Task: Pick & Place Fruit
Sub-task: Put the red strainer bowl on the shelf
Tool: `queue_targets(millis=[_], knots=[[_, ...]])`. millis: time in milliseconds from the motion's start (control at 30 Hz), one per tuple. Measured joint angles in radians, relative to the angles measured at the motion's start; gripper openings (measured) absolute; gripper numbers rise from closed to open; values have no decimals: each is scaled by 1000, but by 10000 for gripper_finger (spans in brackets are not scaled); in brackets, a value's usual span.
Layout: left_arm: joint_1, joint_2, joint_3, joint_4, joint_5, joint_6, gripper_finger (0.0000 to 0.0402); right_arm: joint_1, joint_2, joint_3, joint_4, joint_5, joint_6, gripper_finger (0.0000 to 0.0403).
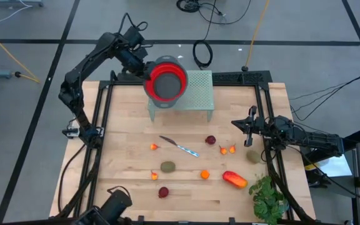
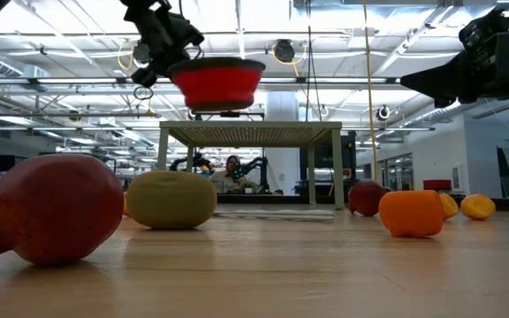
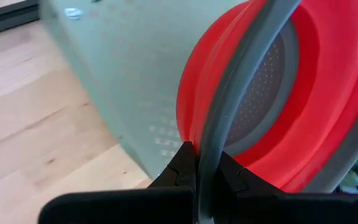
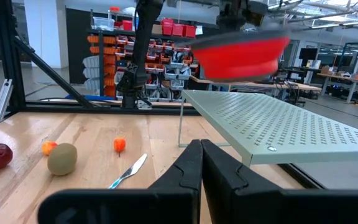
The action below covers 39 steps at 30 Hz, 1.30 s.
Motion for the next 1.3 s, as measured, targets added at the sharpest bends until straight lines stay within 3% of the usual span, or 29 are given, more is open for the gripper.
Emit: queue_targets(millis=[500, 1167, 1300], knots=[[11, 83, 0, -35, 17, 4, 4, 0, 0, 0, 0, 0, 0, 0], [14, 85, 0, -42, 14, -7, 5, 0, 0, 0, 0, 0, 0, 0], [13, 85, 0, -41, 14, -12, 23, 0, 0, 0, 0, 0, 0, 0]])
